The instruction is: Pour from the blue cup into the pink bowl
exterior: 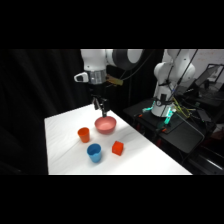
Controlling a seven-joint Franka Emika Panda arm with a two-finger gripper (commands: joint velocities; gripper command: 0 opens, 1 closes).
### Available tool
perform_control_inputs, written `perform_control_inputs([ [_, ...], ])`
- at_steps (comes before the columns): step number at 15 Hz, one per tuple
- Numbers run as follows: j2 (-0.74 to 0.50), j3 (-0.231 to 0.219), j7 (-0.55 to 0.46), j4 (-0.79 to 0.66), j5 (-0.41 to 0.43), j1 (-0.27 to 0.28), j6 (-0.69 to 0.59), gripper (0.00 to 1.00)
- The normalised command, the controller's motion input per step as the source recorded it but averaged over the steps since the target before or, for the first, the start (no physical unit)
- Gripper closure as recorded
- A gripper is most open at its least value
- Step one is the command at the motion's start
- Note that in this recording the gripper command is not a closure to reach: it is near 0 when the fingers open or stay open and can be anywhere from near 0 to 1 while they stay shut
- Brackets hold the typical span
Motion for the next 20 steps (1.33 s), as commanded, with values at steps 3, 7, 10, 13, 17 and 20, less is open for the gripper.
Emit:
perform_control_inputs([
  [3, 0.01, 0.024, 0.02, 0.03, -0.004, -0.019, -0.04, 0.00],
  [7, 0.03, 0.082, 0.10, 0.13, 0.056, 0.047, -0.06, 0.00],
  [10, 0.14, 0.138, 0.09, 0.26, 0.135, 0.121, 0.00, 0.00],
  [13, 0.18, 0.104, 0.21, 0.22, -0.010, 0.140, 0.23, 0.00],
  [17, 0.32, 0.009, 0.33, 0.20, -0.170, 0.114, 0.42, 0.00],
  [20, 0.29, -0.082, 0.32, 0.14, -0.215, 0.118, 0.33, 0.00],
])
